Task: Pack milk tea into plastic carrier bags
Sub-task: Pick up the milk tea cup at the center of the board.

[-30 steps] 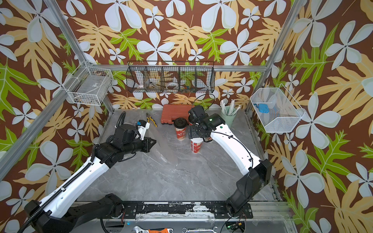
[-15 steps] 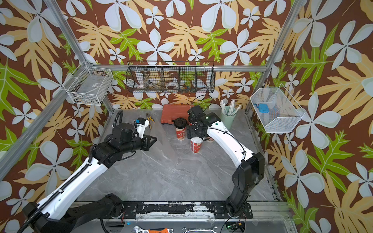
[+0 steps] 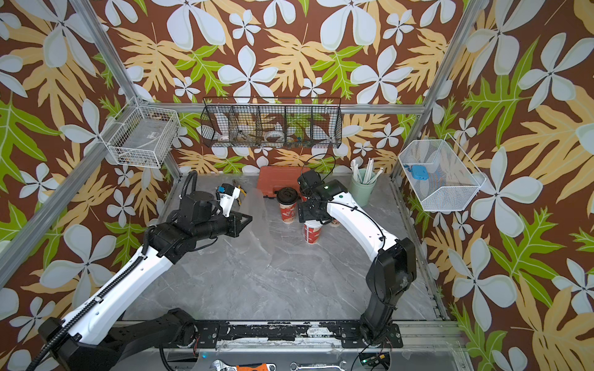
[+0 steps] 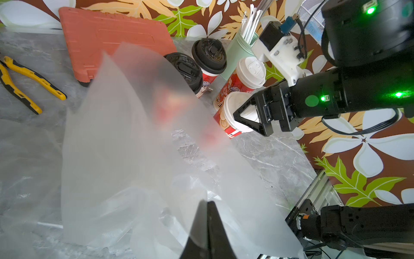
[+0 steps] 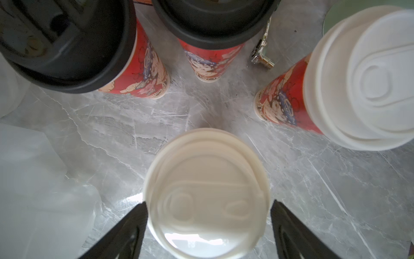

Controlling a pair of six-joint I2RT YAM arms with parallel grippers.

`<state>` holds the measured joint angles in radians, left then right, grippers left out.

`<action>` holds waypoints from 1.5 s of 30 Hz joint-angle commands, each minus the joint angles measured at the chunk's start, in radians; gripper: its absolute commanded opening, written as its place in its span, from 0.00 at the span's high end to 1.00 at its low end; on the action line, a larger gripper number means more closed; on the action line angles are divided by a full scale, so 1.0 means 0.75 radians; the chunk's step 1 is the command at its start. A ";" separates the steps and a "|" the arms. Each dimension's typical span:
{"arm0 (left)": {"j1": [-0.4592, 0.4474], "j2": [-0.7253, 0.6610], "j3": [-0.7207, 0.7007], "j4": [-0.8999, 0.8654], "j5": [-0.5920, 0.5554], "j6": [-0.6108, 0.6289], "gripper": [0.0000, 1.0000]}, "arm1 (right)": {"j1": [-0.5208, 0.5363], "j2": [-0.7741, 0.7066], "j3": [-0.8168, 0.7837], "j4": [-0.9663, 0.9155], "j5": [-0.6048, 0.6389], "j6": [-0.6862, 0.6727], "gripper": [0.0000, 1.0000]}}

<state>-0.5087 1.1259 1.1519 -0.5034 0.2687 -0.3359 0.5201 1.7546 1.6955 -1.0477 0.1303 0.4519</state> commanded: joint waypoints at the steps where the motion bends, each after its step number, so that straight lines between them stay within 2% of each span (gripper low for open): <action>1: 0.003 0.007 0.004 0.012 0.023 0.017 1.00 | 0.001 0.008 -0.002 -0.021 0.006 -0.005 0.16; 8: 0.003 0.004 -0.016 0.038 0.052 0.016 1.00 | 0.000 0.035 0.006 -0.040 -0.001 -0.015 0.19; 18: 0.003 0.004 -0.016 0.041 0.058 0.009 1.00 | 0.000 0.027 0.110 -0.110 0.037 -0.020 0.16; 30: 0.003 0.010 -0.018 0.043 0.067 0.004 1.00 | 0.000 0.036 0.073 -0.058 -0.040 -0.026 0.20; 45: 0.003 0.024 -0.012 0.047 0.079 -0.004 1.00 | 0.000 0.073 0.100 -0.058 -0.016 -0.038 0.23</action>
<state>-0.5087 1.1408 1.1385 -0.4900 0.3195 -0.3401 0.5201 1.8038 1.7676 -1.0901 0.1074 0.4332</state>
